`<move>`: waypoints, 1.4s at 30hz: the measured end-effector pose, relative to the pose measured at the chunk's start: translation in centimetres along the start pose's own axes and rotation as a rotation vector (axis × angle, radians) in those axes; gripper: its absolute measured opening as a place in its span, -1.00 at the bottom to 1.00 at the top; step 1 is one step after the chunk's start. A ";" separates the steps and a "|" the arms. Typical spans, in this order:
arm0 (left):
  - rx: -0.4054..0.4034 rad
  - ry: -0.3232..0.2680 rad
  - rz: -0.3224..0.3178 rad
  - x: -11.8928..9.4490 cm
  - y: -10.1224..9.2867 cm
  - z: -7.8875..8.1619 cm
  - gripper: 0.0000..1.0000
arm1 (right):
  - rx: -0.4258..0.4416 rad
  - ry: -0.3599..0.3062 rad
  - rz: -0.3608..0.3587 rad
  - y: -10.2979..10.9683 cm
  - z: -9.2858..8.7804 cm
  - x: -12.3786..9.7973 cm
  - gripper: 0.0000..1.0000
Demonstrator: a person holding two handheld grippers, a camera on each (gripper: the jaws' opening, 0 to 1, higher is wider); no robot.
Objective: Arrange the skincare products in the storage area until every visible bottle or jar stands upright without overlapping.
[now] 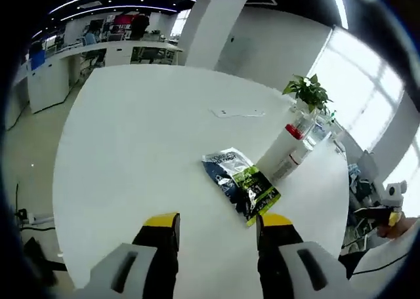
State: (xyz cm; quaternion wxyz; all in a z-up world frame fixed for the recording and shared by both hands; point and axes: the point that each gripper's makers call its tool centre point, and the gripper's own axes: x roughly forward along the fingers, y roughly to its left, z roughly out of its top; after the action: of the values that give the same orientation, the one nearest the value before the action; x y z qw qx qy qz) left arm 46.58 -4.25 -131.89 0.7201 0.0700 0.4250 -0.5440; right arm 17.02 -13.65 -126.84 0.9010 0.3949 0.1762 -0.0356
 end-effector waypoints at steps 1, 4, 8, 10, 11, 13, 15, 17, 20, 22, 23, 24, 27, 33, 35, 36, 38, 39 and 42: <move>0.032 0.026 0.033 -0.8 1.0 -0.7 0.02 | 0.005 0.004 0.009 0.2 -0.1 0.4 0.53; 0.091 0.080 0.066 -2.8 2.3 -2.4 0.06 | -0.008 0.033 0.044 1.1 -0.7 1.1 0.53; 0.220 0.204 0.144 -5.4 5.1 -5.1 0.05 | -0.009 0.051 0.067 1.4 -1.1 1.8 0.53; 0.225 0.266 0.145 -6.3 5.9 -6.5 -0.01 | -0.008 0.052 0.073 1.5 -1.2 1.9 0.53; 0.244 0.300 0.169 -6.9 6.9 -7.2 -0.01 | -0.008 0.054 0.077 1.6 -1.2 2.0 0.52; 0.302 0.346 0.193 -7.7 8.2 -7.9 -0.01 | -0.010 0.058 0.082 1.6 -1.3 2.1 0.52; 0.341 0.390 0.209 -8.3 8.9 -8.5 -0.01 | -0.012 0.061 0.084 1.7 -1.4 2.2 0.52; 0.415 0.452 0.229 -9.0 9.8 -9.2 -0.01 | -0.015 0.070 0.088 1.6 -1.5 2.4 0.51; 0.499 0.521 0.219 -9.3 10.6 -9.9 -0.01 | -0.018 0.077 0.087 1.5 -1.5 2.4 0.51; 0.603 0.601 0.203 -9.6 11.6 -10.6 -0.01 | -0.019 0.077 0.086 1.3 -1.3 2.3 0.50; 0.633 0.619 0.207 -9.7 12.0 -10.7 -0.01 | -0.020 0.077 0.084 1.2 -1.3 2.3 0.50; 0.647 0.629 0.206 -9.7 12.3 -10.7 -0.01 | -0.021 0.078 0.082 1.1 -1.2 2.2 0.50; 0.667 0.655 0.184 -9.4 13.0 -11.1 0.04 | -0.019 0.077 0.070 0.6 -1.0 1.9 0.50; 0.712 0.734 0.154 -9.5 13.9 -12.3 0.06 | 0.007 0.074 0.048 -0.3 -1.1 1.6 0.49; 0.750 0.765 0.144 -9.6 14.0 -12.7 0.04 | 0.013 0.071 0.044 -0.3 -1.1 1.6 0.49; 0.769 0.775 0.135 -9.4 13.9 -13.1 0.04 | 0.014 0.073 0.043 -0.3 -1.2 1.7 0.49; 0.793 0.778 0.130 -9.1 13.8 -13.2 0.04 | 0.014 0.074 0.042 -0.4 -1.2 1.8 0.49; 0.793 0.779 0.130 -9.0 13.7 -13.3 0.03 | 0.015 0.073 0.042 -0.4 -1.1 1.8 0.49; 0.801 0.770 0.118 -8.3 13.3 -13.5 -0.01 | 0.014 0.073 0.042 -0.4 -0.9 1.9 0.49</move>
State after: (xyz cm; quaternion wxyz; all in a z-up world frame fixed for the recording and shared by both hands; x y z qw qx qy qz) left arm 50.20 14.70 -139.50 0.4591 0.5556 0.4127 -0.5570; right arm 18.42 -13.12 -128.35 0.8916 0.4060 0.2006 -0.0035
